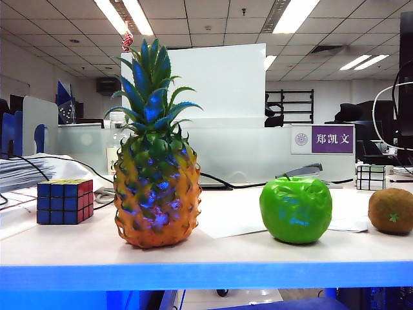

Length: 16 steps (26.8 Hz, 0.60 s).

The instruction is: Arrange all the fruits from large to small from left to right in a row.

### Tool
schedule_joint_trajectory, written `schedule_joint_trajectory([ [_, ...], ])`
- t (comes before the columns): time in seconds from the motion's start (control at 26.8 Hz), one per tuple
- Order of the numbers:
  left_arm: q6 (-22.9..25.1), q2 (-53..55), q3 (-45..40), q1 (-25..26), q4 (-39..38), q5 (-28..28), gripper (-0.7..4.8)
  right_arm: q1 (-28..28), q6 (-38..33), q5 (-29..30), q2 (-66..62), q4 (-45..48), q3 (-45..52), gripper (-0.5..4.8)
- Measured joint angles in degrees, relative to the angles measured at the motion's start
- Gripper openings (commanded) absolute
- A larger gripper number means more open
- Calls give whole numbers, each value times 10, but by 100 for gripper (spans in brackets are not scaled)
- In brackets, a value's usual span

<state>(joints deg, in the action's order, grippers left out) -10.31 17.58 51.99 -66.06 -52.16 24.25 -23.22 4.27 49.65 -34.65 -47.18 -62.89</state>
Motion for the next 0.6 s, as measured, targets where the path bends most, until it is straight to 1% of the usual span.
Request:
schedule_joint_trajectory([
  [0.11, -5, -57, 1, 0, 0, 8, -5, 0, -43, 5, 21, 74, 76, -8],
  [0.19, -6, -81, 0, 0, -2, 26, -5, 0, -65, -12, 42, 139, 126, -8],
  [0.3, -7, -113, 0, 1, -30, 87, -5, 0, -79, -75, 74, 203, 180, -8],
  [0.34, -7, -119, 0, 1, -45, 112, -5, 0, -86, -104, 85, 227, 194, -8],
  [0.41, -9, -121, 0, 1, -72, 155, -5, 0, -98, -171, 105, 268, 220, -8],
  [0.45, -9, -121, 0, 2, -87, 179, -5, 0, -101, -213, 115, 279, 232, -8],
  [0.6, -10, -123, -9, 3, -109, 256, -5, 0, -106, -336, 143, 305, 266, -8],
])
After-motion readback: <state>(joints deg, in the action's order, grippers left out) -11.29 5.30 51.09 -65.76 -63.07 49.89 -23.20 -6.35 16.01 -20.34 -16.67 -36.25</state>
